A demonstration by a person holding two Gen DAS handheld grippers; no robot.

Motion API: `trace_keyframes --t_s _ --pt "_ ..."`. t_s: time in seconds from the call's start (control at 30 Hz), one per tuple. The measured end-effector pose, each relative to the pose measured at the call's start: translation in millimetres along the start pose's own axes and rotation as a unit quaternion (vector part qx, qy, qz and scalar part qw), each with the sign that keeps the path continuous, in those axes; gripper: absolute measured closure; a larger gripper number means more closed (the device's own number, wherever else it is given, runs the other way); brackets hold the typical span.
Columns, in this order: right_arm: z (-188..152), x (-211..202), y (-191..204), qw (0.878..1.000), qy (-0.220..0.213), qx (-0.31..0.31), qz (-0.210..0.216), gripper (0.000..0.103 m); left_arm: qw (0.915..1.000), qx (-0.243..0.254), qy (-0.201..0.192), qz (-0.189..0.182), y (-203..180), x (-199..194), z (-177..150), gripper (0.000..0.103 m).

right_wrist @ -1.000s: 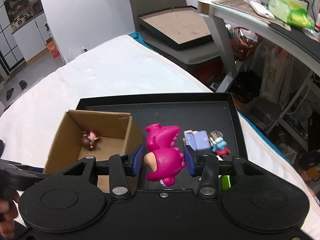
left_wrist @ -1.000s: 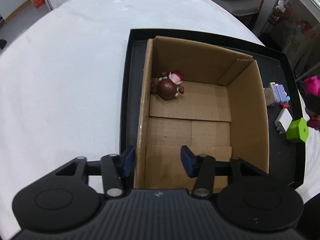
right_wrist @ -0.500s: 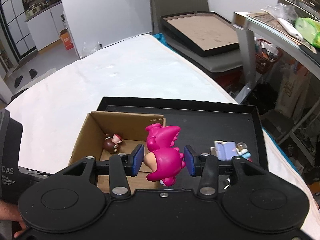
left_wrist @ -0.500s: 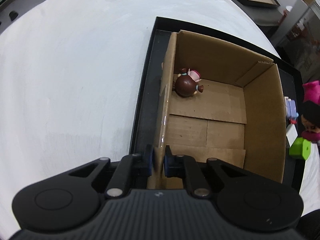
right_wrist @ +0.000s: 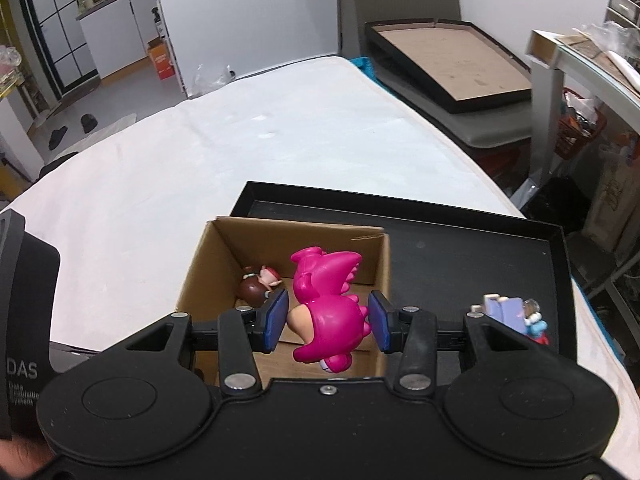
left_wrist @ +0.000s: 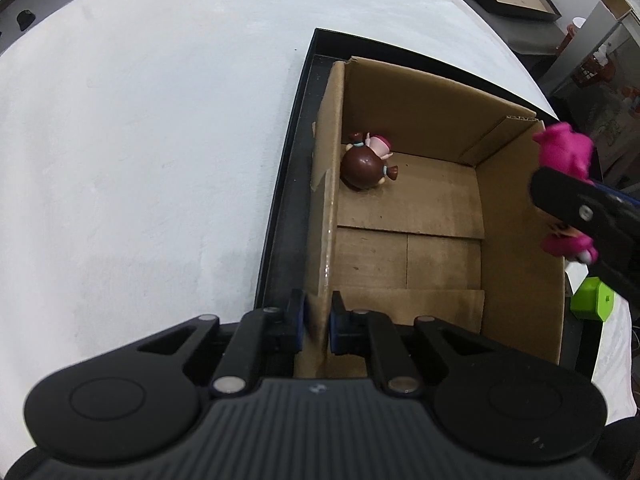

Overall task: Organize rigid objects
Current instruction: 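Lift the pink dinosaur with the right gripper and drop it into the box, then move the right gripper to the lime-green hexagonal block and grasp it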

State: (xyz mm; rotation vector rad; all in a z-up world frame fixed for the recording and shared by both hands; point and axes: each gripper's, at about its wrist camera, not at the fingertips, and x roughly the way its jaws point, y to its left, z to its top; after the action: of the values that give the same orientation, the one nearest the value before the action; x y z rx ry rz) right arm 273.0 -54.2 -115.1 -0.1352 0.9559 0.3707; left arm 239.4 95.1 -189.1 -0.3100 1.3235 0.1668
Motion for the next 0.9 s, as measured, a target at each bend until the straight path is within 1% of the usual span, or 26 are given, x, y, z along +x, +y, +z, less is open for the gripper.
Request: trace_keyframes --t_s 0.1,0.17,0.2,0.23,0.27,0.37,0.47,0.5,0.53,0.8,0.9 --pt "3 5 7 1.000 0.002 -0.005 0.005 0.060 1.0000 -0.001 0.002 -0.005 3 0 0 0.092" --pt "6 7 10 1.000 0.002 -0.006 0.018 0.059 1.0000 0.002 0.003 -0.007 5 -1 0 0.092" --pt "7 8 11 1.000 0.002 -0.008 0.026 0.059 0.9997 0.020 -0.012 -0.009 5 -1 0 0.092" --pt "7 9 12 1.000 0.004 -0.006 0.026 0.058 0.9997 0.022 -0.012 -0.009 4 -1 0 0.092" --pt "8 11 11 1.000 0.006 -0.002 0.020 0.055 0.9996 0.022 -0.012 -0.008 4 0 -1 0.091" --pt "5 12 5 1.000 0.012 0.012 0.025 0.054 0.9996 0.025 -0.013 -0.010 3 -1 -1 0.091" --pt "-1 10 -3 0.999 0.016 0.024 0.027 0.054 0.9996 0.024 -0.013 -0.010 3 0 -1 0.091" --pt "-4 8 -7 0.999 0.015 0.028 0.027 0.054 0.9994 0.029 -0.018 -0.009 3 -1 -1 0.091" --pt "-7 6 -11 0.999 0.014 0.033 0.026 0.054 0.9941 0.084 -0.067 -0.016 3 -1 -1 0.091" --pt "-23 -8 -55 0.996 0.019 0.090 0.018 0.054 0.9938 0.088 -0.066 -0.011 -1 -2 -4 0.090" --pt "-28 -11 -67 0.995 0.018 0.096 0.013 0.054 0.9932 0.093 -0.070 -0.002 -4 -5 -6 0.090"
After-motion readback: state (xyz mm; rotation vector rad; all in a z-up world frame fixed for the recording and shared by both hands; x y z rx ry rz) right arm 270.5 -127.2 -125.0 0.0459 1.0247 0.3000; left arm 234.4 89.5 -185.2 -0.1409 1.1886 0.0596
